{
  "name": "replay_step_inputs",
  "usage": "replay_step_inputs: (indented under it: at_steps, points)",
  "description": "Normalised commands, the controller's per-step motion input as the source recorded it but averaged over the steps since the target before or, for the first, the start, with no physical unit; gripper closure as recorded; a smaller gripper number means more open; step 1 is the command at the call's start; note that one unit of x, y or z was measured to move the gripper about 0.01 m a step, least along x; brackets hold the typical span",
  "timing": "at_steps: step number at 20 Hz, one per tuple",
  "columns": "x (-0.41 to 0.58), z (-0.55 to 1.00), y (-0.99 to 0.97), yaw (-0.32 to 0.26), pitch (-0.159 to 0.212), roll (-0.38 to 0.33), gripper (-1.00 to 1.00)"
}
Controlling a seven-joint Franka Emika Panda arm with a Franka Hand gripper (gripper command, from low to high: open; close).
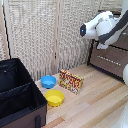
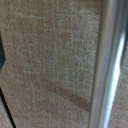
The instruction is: Locate and clasp the grip of the topmost drawer. Steadily and circumspectly yank the drawer open. Discover and seize the nutrition bar using your clamp. Deposit the nutrition bar in the accessible drawer. Unclench the nutrition bar.
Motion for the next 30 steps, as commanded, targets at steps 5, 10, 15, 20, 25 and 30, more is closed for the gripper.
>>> replay_step_inputs:
  at_steps: [5,10,15,20,25,30]
  points:
    - [-0.027,0.03,-0.27,0.0,0.0,0.0,1.0]
    - [-0.116,0.15,-0.17,0.0,0.0,-0.01,1.0]
    - [-0.069,0.13,0.09,-0.033,0.0,-0.065,1.0]
    - [-0.072,-0.17,0.84,-0.038,0.0,-0.128,1.0]
    - [-0.054,-0.21,1.0,0.0,0.0,-0.037,1.0]
    - [-0.027,-0.14,0.98,-0.002,0.0,-0.02,1.0]
